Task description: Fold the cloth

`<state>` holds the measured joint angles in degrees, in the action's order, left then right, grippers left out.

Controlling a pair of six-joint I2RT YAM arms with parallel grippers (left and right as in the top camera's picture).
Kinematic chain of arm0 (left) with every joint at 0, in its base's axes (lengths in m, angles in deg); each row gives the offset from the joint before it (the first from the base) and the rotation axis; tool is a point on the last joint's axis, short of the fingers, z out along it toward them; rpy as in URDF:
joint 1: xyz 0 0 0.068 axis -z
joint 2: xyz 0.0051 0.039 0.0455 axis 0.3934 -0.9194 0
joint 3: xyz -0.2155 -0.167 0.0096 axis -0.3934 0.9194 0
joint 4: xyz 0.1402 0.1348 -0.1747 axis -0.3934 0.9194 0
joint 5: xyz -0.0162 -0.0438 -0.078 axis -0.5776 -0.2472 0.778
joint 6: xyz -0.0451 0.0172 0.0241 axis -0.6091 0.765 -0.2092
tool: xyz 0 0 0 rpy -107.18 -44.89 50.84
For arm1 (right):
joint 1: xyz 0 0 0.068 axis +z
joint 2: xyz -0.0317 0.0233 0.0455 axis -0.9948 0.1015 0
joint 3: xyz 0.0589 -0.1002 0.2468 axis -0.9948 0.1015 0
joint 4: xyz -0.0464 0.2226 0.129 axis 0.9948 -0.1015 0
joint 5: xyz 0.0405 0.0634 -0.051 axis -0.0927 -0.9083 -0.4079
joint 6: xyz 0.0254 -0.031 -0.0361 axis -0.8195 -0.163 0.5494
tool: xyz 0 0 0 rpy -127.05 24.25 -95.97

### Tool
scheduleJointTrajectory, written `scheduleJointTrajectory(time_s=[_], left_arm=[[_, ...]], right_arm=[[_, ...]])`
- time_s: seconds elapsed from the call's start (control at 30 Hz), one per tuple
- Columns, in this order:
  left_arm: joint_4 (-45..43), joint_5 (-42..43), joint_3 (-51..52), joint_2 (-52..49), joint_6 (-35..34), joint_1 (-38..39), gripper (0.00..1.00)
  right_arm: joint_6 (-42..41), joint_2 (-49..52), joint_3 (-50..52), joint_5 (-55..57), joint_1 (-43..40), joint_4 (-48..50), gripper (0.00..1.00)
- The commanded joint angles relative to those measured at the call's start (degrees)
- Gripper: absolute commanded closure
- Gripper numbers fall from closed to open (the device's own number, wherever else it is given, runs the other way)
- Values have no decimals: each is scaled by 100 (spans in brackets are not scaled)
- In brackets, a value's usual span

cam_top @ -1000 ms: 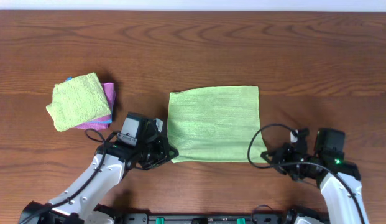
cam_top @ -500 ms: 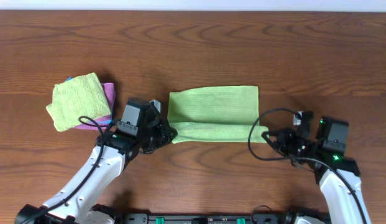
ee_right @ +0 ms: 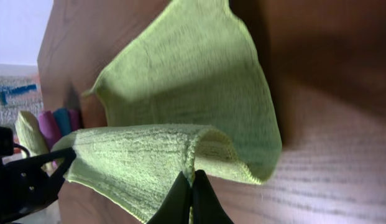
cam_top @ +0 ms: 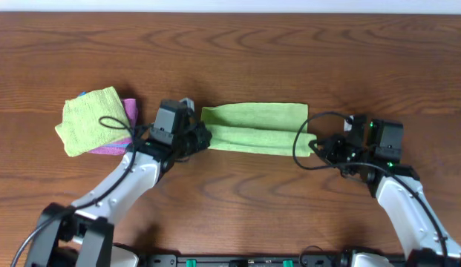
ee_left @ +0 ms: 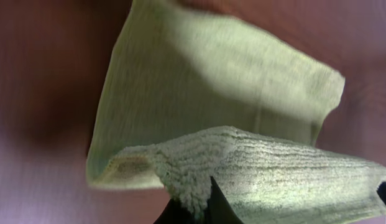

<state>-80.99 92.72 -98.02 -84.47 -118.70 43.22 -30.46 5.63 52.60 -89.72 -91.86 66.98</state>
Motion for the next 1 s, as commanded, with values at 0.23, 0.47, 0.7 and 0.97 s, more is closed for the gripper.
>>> scheduleJointTrajectory(time_s=[0.23, 0.47, 0.7, 0.97], left_arm=[[-151, -782, -796, -839, 337, -66, 94], [-267, -1038, -1056, -1117, 444, -111, 94], [-605, -1080, -1056, -1445, 439, -151, 94], [-1073, -1084, -1198, -1910, 442, -184, 94]], right_arm=[[-61, 713, -457, 669, 42, 538, 99], [-59, 1292, -966, 1078, 330, 636, 99], [-57, 1899, -1502, 1178, 415, 636, 99], [-57, 2140, -1552, 1388, 452, 763, 99]])
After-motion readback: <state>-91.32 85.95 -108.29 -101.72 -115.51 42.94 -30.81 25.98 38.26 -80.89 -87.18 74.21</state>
